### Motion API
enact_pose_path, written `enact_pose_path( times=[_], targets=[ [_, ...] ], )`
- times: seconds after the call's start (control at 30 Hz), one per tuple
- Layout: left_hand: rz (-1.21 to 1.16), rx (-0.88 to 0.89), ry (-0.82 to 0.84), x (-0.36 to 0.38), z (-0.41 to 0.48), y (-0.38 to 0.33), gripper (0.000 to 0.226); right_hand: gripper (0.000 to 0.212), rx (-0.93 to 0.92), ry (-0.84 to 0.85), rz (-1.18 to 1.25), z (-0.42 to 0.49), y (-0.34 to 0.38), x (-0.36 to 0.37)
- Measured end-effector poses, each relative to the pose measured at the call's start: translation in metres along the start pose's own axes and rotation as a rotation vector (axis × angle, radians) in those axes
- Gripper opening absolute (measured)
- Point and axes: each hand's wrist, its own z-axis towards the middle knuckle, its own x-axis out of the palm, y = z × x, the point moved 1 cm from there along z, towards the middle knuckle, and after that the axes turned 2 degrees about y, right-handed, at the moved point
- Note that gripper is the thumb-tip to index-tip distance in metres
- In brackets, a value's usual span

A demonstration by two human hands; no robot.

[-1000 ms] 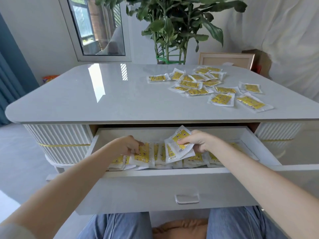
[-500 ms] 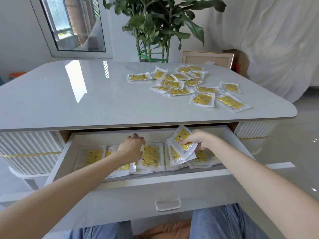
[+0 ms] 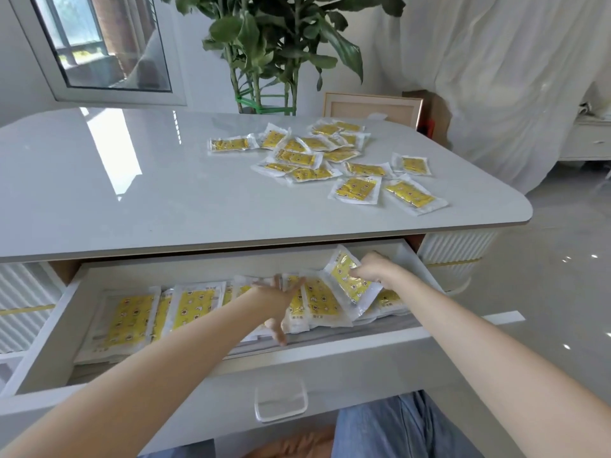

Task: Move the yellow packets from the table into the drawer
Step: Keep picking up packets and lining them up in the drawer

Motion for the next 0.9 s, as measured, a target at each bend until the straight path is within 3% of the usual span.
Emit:
enact_pose_path(
  times=[0.13, 0.27, 0.37, 0.43, 0.53, 0.6, 0.73, 0.9],
  targets=[
    [0.038, -0.027, -0.028, -0.002, 0.001, -0.007, 0.13, 0.038, 0.07, 0.016, -0.068, -0.001, -0.02, -0.011],
    [0.029, -0.053, -0.034, -0.002, 0.014, -0.006, 0.125, 0.003, 0.042, -0.086, -0.267, -0.004, -0.031, -0.014],
    [0.024, -0.079, -0.037, 0.0, 0.023, -0.007, 0.107, 0.018, -0.036, -0.187, -0.366, -0.006, -0.029, -0.014],
    [0.01, -0.12, -0.054, 0.001, 0.028, -0.009, 0.097, 0.01, -0.102, -0.175, -0.393, -0.009, -0.022, -0.013],
    [0.035, -0.193, -0.054, 0.002, 0.028, -0.018, 0.091, 0.061, -0.174, 0.018, -0.44, -0.004, -0.022, -0.005],
    [0.059, -0.214, -0.063, 0.001, 0.024, -0.026, 0.09, 0.074, -0.203, 0.096, -0.515, -0.006, -0.025, 0.002],
    [0.088, -0.181, -0.079, -0.004, 0.016, -0.025, 0.101, 0.071, -0.239, 0.094, -0.548, -0.003, -0.029, 0.006],
    [0.096, -0.116, -0.086, -0.01, 0.001, -0.016, 0.106, 0.052, -0.323, -0.003, -0.387, -0.02, -0.021, -0.009]
  ],
)
